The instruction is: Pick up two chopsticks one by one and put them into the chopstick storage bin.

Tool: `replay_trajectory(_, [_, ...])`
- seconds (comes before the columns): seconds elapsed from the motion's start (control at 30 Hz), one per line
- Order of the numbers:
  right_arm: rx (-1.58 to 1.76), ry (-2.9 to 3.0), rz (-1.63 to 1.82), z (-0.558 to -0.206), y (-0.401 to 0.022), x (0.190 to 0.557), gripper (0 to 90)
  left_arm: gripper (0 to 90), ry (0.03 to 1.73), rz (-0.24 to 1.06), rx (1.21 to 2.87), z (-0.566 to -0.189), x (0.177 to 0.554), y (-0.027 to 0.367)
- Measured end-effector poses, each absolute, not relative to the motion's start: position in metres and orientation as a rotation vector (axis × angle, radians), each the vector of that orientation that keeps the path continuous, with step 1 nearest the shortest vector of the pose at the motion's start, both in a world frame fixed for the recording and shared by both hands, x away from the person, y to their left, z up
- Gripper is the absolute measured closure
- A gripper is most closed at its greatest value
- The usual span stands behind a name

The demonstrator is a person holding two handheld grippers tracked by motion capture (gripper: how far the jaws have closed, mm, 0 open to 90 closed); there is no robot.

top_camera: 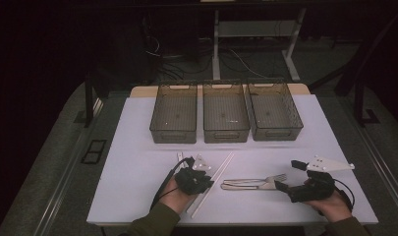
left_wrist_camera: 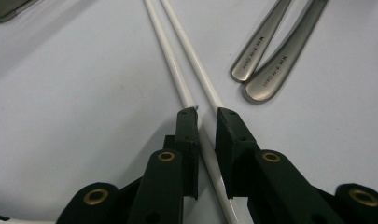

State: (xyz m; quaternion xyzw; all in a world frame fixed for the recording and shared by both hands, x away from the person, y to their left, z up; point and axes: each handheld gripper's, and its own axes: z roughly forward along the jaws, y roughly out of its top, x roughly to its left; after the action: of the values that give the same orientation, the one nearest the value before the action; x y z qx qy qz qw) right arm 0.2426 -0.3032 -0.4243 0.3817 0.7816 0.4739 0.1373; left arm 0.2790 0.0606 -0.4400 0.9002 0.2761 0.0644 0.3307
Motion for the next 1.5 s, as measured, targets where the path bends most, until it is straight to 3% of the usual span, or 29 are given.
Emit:
replay_trajectory(0.77, [1.102,2.266,1.367,-0.4245,-0.3016,0.2427,1.1,81.9,0.838,0.244,2.337,-0.4396,0.2761,0.0554])
replay_trajectory(0.97, [1.102,2.267,1.368,-0.4242,-0.3012,0.2423,1.1,83.7,0.899,0.190,2.299,-0.4392,0.2805,0.0590])
replay_trajectory(1.5, [1.099,2.263,1.374,-0.4238,-0.3017,0.2421,1.1,84.1,0.910,0.192,2.240,-0.4303,0.2839,0.0636])
